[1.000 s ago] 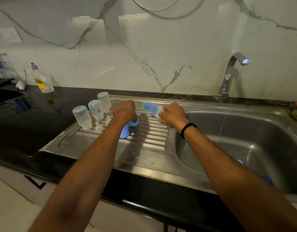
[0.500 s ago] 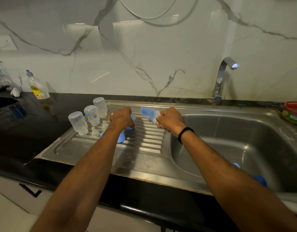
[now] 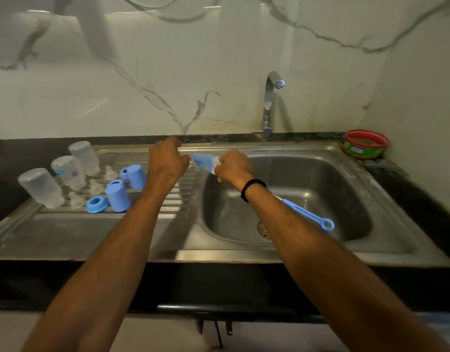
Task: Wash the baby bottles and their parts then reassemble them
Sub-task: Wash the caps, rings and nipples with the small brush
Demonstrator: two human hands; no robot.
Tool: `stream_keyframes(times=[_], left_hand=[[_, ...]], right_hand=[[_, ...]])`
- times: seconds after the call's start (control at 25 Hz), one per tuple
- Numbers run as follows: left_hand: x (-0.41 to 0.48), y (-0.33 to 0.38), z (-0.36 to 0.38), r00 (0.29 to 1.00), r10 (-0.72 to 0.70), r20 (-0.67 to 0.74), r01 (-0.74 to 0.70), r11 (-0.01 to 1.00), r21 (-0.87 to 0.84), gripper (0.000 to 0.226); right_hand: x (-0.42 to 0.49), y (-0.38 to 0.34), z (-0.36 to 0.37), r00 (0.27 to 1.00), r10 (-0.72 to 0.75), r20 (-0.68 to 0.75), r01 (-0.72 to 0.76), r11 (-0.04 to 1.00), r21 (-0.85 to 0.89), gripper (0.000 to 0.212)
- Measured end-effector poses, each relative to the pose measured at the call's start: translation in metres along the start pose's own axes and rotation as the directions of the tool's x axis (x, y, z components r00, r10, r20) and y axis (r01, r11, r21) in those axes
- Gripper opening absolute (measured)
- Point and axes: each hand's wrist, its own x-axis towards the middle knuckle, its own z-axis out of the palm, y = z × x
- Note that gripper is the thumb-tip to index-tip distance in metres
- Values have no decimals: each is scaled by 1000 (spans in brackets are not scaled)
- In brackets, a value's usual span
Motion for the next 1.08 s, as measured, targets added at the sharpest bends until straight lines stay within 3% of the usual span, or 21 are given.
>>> stream_keyframes(times=[0.12, 0.24, 0.32, 0.4, 0.56, 0.68, 0.8, 0.92, 1.0, 1.08], left_hand=[[-22, 44, 34, 994, 34, 105, -25, 996, -87, 38], [-44, 89, 76, 952, 102, 288, -106, 994, 1, 34], [-60, 120, 104, 886, 142, 441, -191, 979, 68, 36], [-75, 148, 136, 758, 207, 619, -315, 947, 69, 46], [-101, 186, 202, 367, 228, 902, -418, 907, -59, 88], [-120, 205, 241, 220, 278, 935, -505, 853, -135, 96], [-128, 207, 263, 205, 352, 913, -529, 825, -199, 74], [-120, 200, 262, 264, 316, 911, -460, 872, -169, 66], [-101, 191, 246, 370, 250, 895, -373, 922, -103, 64], [-74, 170, 225, 541, 164, 825, -128, 985, -112, 51]], right_hand=[[-3, 39, -40, 998, 60, -37, -64, 989, -136, 37], [-2, 88, -79, 984, 145, -100, -167, 948, -271, 43], [-1, 122, -100, 967, 214, -140, -247, 925, -288, 46], [0, 153, -116, 945, 278, -169, -316, 911, -265, 48], [7, 188, -121, 925, 367, -100, -380, 888, -260, 29], [19, 196, -116, 924, 374, -82, -383, 899, -210, 21], [23, 196, -110, 935, 340, -98, -354, 911, -210, 25], [22, 195, -105, 947, 302, -114, -320, 921, -221, 28], [21, 193, -102, 951, 281, -129, -302, 932, -199, 28], [18, 190, -98, 955, 271, -124, -291, 939, -182, 27]])
